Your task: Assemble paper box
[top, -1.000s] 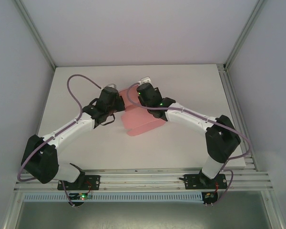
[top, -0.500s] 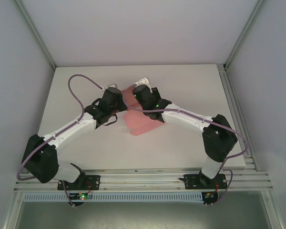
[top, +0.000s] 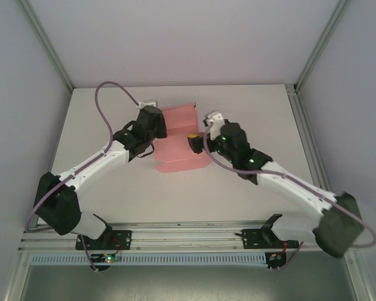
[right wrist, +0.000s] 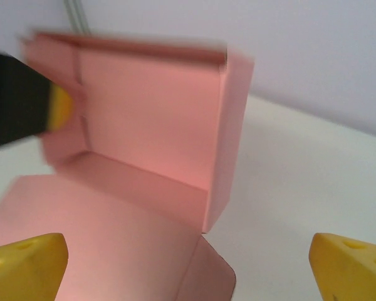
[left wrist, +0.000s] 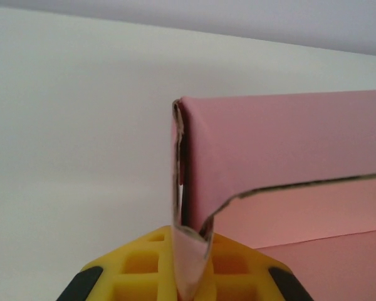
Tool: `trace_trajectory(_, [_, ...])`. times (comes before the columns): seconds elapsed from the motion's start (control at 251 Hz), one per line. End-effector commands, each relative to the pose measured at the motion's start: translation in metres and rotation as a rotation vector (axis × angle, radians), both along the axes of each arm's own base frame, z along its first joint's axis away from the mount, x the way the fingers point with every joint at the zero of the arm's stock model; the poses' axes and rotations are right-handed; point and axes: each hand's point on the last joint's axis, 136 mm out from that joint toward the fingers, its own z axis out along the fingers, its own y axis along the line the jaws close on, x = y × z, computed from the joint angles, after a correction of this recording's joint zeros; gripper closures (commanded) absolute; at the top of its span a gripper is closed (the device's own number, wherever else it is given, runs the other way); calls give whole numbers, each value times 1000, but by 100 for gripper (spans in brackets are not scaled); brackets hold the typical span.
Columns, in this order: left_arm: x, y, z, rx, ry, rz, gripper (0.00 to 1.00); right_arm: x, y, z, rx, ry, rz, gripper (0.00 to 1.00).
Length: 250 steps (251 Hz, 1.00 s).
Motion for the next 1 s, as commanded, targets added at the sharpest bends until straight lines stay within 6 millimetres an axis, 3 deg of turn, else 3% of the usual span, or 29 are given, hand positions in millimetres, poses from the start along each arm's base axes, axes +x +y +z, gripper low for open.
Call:
trace_trajectory(0.0, [12,-4,16,208,-96,-142,100,-17,-9,32,133,-91,37,2])
trace_trajectory(0.064, [12,-16,20,336,-135,-312,100,-19,-32,36,140,-107,-36,2])
trace_trajectory(0.172, [15,-18,24,619,-212,-538,100,-19,-68,35,157,-86,-148,2])
trace_trajectory(0.243, [-2,-25,13,703,-203,-815,100,-16,-87,29,186,-47,-210,2])
trace_trajectory(0.367, [-46,-20,2,744,-85,-1249,100,-16,-95,20,235,25,-192,2])
trace_trajectory(0.459, [-59,-16,3,847,10,-1412,100,-21,-95,13,233,66,-168,2])
trace_trajectory(0.583, [-85,-34,-10,935,96,-1679,95,-26,-105,2,225,91,-213,2])
trace_trajectory(0.838, [-53,-59,-83,1193,378,-1801,100,-39,-132,-5,224,70,-308,2])
trace_trajectory(0.994, [-49,-95,-107,1192,299,-1870,97,-40,-139,-9,222,83,-334,2])
